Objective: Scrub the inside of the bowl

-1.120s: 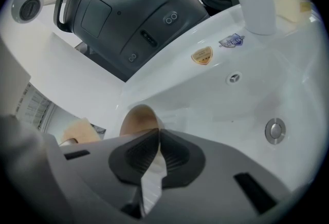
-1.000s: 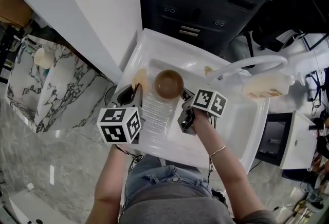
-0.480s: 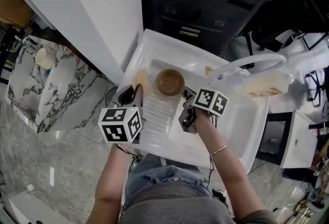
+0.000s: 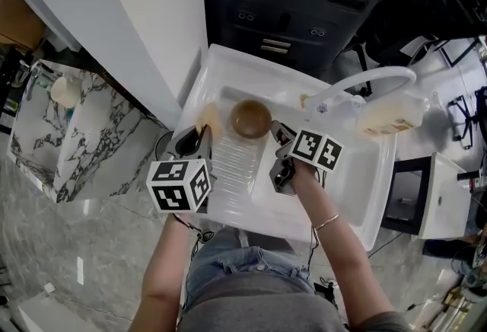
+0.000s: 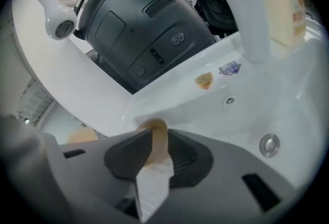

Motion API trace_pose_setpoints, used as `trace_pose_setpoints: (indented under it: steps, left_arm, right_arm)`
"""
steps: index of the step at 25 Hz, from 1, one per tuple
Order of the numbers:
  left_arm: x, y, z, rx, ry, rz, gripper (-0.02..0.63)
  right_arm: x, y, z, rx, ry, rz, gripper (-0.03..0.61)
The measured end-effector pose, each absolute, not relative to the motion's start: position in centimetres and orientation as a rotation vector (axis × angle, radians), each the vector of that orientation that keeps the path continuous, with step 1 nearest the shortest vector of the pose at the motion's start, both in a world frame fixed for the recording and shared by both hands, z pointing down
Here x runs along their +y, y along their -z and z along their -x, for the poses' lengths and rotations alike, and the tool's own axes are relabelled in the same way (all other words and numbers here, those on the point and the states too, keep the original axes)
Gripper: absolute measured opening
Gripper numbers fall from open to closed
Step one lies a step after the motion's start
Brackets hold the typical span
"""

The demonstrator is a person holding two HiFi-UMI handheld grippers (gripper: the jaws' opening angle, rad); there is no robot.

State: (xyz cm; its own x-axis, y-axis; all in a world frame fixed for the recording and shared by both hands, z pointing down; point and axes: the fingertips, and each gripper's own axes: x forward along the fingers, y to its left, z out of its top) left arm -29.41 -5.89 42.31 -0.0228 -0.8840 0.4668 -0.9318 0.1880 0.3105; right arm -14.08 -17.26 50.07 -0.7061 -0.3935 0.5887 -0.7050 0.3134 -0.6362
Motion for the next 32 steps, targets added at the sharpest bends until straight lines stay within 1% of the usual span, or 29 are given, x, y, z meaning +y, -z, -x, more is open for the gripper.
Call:
trace_pose_setpoints:
  steps: [7, 10, 14, 19, 32]
  left_arm:
    - [-5.4, -42.2, 28.4, -1.872, -0.141, -1.761, 0.048]
    - [-5.2, -42.1, 27.7, -1.860, -0.163, -1.791, 0.048]
    - [-5.2, -41.7, 26.6, -1.856, -0.183, -1.823, 0.049]
    - [-4.8, -40.8, 25.8, -1.877, -0.198, -1.857, 0.048]
    - [-0.4, -37.7, 21.6, -1.985, -0.207, -1.892, 0.048]
  right_arm:
    - [-15.9, -46.9, 12.9, -2.337, -1.138, -1.055, 0.087]
    - [-15.0, -45.2, 12.3, -2.376, -1.034, -1.081, 0.035]
    - [-14.0, -42.5, 11.7, -2.457, -0.864, -1.080, 0.014]
    - [-12.3, -39.4, 11.8, -2.565, -0.669, -1.031, 0.012]
    - [-6.9, -35.4, 7.6, -2.712, -0.439, -1.025, 0.011]
